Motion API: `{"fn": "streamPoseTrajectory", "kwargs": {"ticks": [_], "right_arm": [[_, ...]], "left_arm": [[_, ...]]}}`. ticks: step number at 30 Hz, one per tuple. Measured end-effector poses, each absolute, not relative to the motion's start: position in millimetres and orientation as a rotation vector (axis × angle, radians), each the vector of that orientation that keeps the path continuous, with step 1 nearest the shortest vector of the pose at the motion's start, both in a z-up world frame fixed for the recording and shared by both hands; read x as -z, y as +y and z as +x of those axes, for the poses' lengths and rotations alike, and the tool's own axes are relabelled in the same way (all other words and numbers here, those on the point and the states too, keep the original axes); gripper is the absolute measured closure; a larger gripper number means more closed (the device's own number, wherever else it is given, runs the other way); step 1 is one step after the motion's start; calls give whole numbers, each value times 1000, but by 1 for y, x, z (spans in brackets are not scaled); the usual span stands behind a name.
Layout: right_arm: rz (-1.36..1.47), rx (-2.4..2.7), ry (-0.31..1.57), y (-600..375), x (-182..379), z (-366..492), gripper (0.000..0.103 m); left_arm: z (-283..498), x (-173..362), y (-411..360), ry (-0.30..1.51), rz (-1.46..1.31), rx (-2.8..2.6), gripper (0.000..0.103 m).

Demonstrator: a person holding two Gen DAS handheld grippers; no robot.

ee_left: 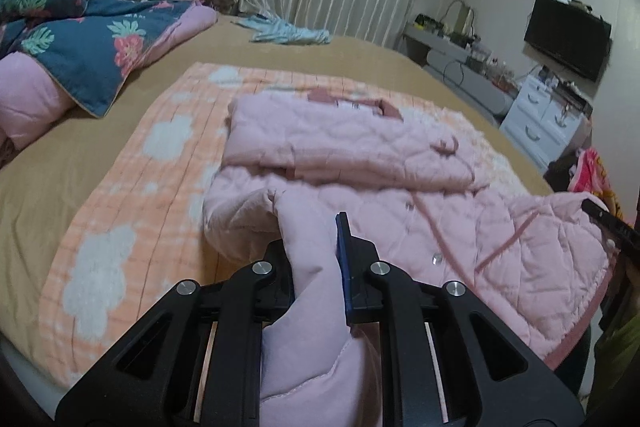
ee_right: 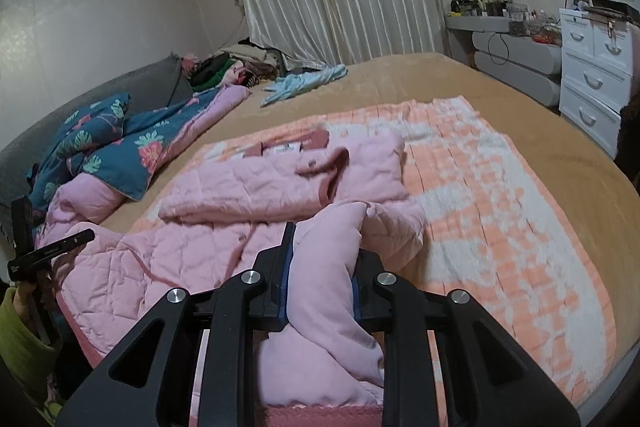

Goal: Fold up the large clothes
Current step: 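Grasp the jacket hem with both grippers and lift it toward the collar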

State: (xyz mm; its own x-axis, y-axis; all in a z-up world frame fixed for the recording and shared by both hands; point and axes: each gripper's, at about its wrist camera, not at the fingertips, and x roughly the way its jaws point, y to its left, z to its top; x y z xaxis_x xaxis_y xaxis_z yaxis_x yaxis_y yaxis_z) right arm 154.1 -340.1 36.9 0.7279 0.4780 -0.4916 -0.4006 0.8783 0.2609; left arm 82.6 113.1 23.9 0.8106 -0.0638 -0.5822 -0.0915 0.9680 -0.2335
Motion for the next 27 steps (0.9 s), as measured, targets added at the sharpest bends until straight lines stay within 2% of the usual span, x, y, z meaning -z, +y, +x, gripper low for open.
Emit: {"fn": "streamPoseTrajectory", "kwargs": {"ticks": [27], "right_arm": [[229, -463, 494, -344, -93, 212, 83]], "left_arm": [[138, -87, 151, 516, -328, -71, 95]]}}
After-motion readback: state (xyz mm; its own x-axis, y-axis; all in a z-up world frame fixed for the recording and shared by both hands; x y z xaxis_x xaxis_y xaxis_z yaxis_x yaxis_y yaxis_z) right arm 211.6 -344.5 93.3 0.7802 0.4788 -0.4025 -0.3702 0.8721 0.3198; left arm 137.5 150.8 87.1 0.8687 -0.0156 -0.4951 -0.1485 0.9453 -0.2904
